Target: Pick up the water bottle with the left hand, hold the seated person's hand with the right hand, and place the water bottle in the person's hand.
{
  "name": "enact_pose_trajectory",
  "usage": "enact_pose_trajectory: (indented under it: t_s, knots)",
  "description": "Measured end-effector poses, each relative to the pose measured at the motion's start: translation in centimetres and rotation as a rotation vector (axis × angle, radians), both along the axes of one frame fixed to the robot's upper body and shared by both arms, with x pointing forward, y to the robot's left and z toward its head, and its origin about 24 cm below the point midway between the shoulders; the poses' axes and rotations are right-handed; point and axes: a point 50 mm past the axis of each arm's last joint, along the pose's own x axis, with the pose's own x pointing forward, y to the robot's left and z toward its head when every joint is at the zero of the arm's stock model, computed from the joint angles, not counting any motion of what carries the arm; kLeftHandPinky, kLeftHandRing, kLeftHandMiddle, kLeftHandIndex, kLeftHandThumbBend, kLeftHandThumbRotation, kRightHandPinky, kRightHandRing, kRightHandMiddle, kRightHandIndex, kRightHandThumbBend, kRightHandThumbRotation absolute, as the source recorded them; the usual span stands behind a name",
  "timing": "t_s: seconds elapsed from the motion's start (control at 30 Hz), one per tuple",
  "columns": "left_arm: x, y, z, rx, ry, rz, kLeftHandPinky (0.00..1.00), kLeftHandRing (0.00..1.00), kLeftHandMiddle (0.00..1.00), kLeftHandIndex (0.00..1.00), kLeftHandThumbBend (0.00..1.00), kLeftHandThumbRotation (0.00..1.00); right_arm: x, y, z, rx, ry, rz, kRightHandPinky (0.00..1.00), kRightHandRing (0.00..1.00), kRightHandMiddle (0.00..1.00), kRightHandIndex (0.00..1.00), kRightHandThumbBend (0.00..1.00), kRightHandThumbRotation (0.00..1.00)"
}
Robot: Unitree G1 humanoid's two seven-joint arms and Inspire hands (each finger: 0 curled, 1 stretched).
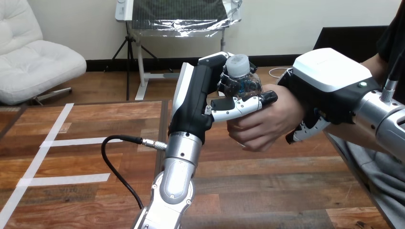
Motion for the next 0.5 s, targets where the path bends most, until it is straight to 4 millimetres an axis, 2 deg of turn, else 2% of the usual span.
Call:
enact_pose_trajectory:
  t_s: [0.23,0.5]
  knots:
    - [-0.02,-0.10,-0.01,0.001,0.000,-0.004,0.38,0.41,0.44,0.46,0.65,0.00,0.06,-0.18,-0.08,-0.007,-0.009,0.004,0.31,0.39,0.46,0.46,0.81,0.00]
    - [-0.07,-0.25,0.01,0.012,-0.004,-0.008,0.40,0.44,0.47,0.49,0.66,0.00,0.11,-0.30,-0.22,-0.024,-0.013,0.004,0.39,0.48,0.58,0.60,0.87,0.00]
